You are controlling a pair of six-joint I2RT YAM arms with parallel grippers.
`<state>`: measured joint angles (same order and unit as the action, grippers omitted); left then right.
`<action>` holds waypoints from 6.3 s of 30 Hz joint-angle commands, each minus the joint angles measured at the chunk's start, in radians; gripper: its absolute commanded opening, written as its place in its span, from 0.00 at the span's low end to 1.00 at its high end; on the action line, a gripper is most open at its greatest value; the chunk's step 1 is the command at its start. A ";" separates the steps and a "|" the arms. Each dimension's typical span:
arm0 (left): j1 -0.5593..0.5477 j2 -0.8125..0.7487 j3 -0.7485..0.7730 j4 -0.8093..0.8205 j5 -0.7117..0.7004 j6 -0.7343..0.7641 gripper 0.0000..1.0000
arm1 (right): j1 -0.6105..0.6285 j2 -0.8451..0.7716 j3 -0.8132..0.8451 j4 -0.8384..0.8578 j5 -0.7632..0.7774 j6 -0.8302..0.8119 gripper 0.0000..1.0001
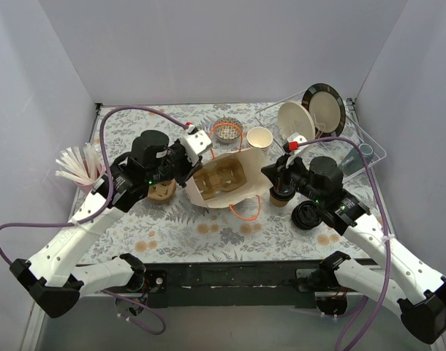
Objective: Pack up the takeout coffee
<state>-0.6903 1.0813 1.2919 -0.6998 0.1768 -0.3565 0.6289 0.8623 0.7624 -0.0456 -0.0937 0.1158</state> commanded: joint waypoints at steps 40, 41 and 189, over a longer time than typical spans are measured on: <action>0.109 0.054 -0.045 0.029 0.158 0.122 0.00 | 0.000 0.121 0.497 -0.444 0.080 0.094 0.45; 0.110 0.071 -0.034 0.048 0.147 0.122 0.04 | 0.000 0.118 0.494 -0.453 0.078 0.110 0.45; 0.181 0.071 0.165 -0.399 -0.034 -0.581 0.06 | -0.017 0.241 0.620 -0.781 0.336 0.236 0.50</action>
<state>-0.5175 1.1515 1.4460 -1.0889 0.1661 -0.9306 0.6155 1.1362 1.3827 -0.8654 0.2569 0.3428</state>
